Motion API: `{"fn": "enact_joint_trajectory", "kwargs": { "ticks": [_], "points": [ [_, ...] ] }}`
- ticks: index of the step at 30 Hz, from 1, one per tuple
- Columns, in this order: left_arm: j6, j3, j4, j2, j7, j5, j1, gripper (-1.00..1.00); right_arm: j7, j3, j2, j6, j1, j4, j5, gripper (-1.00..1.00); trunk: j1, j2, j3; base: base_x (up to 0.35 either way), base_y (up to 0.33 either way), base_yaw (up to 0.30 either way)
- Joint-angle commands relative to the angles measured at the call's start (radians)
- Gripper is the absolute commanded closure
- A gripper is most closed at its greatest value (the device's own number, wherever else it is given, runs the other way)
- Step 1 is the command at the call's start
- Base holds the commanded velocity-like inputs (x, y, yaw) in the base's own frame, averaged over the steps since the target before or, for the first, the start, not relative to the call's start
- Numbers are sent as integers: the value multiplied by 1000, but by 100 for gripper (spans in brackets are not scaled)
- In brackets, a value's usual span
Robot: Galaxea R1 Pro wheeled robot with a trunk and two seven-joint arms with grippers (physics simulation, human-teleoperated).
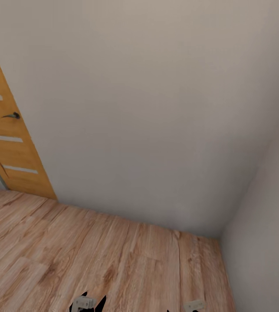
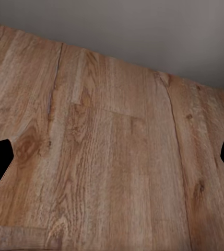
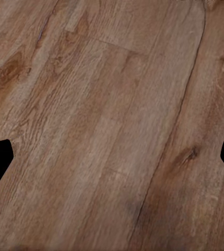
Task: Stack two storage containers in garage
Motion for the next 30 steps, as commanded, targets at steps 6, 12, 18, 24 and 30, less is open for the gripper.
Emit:
{"fn": "enact_joint_trajectory", "kwargs": {
  "ticks": [6,12,18,24,30],
  "points": [
    [-1,-6,1,0,-6,11,-1,-100,3,6,0,-4,-1,2,-10,-100,0,0,-5,80,0,250],
    [-1,-6,1,0,-7,11,-1,-100,3,6,0,-4,-1,3,-10,-100,0,0,-10,199,0,225],
    [-1,-6,1,0,-8,12,-1,-100,3,6,0,-4,-1,2,-10,-100,0,0,-12,258,0,102],
    [-1,-6,0,0,-8,11,-1,-100,3,6,0,-3,-1,2,-10,-100,0,0,-13,282,0,18],
    [-1,-4,0,0,-7,12,-1,-100,3,6,1,-3,-1,3,-10,-100,0,0,-13,294,0,26]
  ]
}}
